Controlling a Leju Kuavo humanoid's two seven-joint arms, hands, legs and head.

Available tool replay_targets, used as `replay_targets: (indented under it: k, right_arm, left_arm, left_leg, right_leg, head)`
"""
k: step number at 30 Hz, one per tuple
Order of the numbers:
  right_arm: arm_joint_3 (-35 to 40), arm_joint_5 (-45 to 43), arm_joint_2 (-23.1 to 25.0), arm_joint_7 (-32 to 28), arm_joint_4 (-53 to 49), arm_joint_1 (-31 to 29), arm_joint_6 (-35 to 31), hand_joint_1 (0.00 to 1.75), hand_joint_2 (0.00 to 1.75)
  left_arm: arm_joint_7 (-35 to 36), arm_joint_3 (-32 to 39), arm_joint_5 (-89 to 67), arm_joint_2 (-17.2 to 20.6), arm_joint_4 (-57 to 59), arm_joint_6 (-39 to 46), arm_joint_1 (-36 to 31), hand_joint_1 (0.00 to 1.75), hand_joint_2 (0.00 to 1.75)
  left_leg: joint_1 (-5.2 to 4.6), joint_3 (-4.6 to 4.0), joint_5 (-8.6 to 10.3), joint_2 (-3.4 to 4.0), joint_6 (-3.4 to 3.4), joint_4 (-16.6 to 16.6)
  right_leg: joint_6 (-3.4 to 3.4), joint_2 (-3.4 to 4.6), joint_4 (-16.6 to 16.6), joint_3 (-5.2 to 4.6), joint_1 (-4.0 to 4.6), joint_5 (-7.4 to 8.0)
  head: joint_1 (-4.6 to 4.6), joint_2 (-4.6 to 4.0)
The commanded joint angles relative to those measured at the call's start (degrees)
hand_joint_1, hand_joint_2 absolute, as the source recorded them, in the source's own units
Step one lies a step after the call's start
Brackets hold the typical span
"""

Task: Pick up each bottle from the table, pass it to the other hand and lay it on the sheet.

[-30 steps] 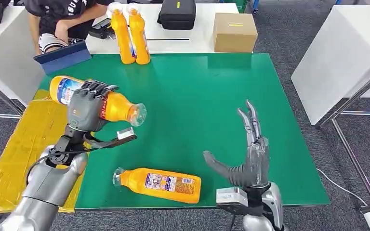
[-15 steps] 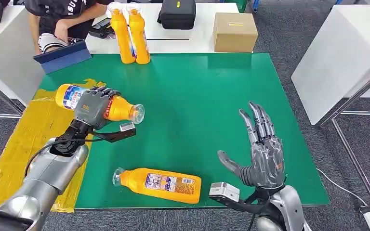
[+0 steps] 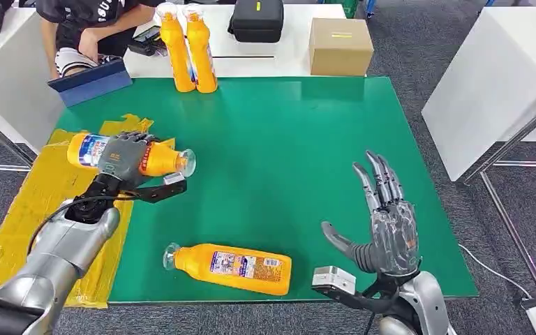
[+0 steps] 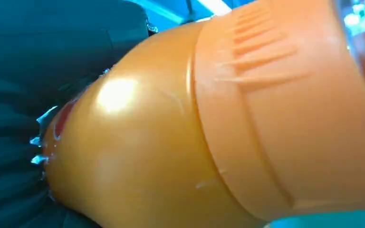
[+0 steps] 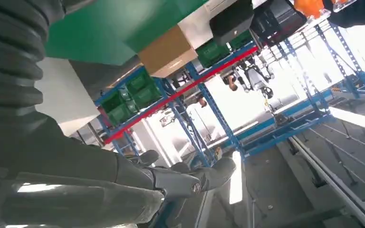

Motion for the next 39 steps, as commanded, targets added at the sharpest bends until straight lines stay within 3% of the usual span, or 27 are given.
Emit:
replay_targets:
  k: [1,11,31,35,39]
  right_arm:
    - [-0.99,-0.84,1.25,-0.11,3.07,-2.79,1.67,0.0,1.75]
    - [-3.23,0.45,3.5,0.29,2.42,0.08,0.59,0.0,1.75]
    - [-3.49,0.62,3.5,0.24,2.03,0.88,0.25,0.0,1.75]
    - [-4.33,0.45,3.2,-0.24,2.09,3.52,-0.7,0.0,1.75]
    - [-4.54,-0.06,3.9,-0.24,3.32,1.41,0.19,0.0,1.75]
  left_arm:
    - [-0.31,1.55,-0.08,2.44,6.83,-4.67,-4.64,1.75,1.75]
    - [-5.64,1.99,3.74,1.87,4.61,-1.84,-3.1,1.75,1.75]
    - [-5.62,1.82,3.73,1.82,4.18,-1.62,-2.74,1.75,1.75]
    - [-6.53,1.77,4.56,2.24,2.18,-0.47,0.58,1.75,1.75]
    - [-6.69,1.85,5.61,2.47,1.44,-0.58,2.21,1.75,1.75]
  left_leg:
    - [0.04,0.09,-0.06,0.07,-0.12,0.02]
    - [0.06,0.17,-0.07,0.0,-0.18,0.03]
    - [0.04,0.05,-0.01,-0.02,-0.11,0.01]
    - [0.04,0.27,-0.08,-0.09,-0.17,-0.03]
    - [0.0,0.27,-0.1,0.09,-0.17,-0.04]
  right_leg:
    - [-0.04,0.04,0.0,0.08,0.04,-0.03]
    - [-0.05,-0.05,0.0,0.21,0.07,-0.09]
    - [-0.03,-0.04,-0.02,0.1,0.05,-0.05]
    - [-0.04,-0.13,-0.05,0.33,0.06,-0.14]
    - [-0.04,0.05,-0.04,0.29,0.02,-0.11]
  head:
    - [0.0,0.0]
    - [0.0,0.0]
    - [0.0,0.0]
    - [0.0,0.0]
    - [0.0,0.0]
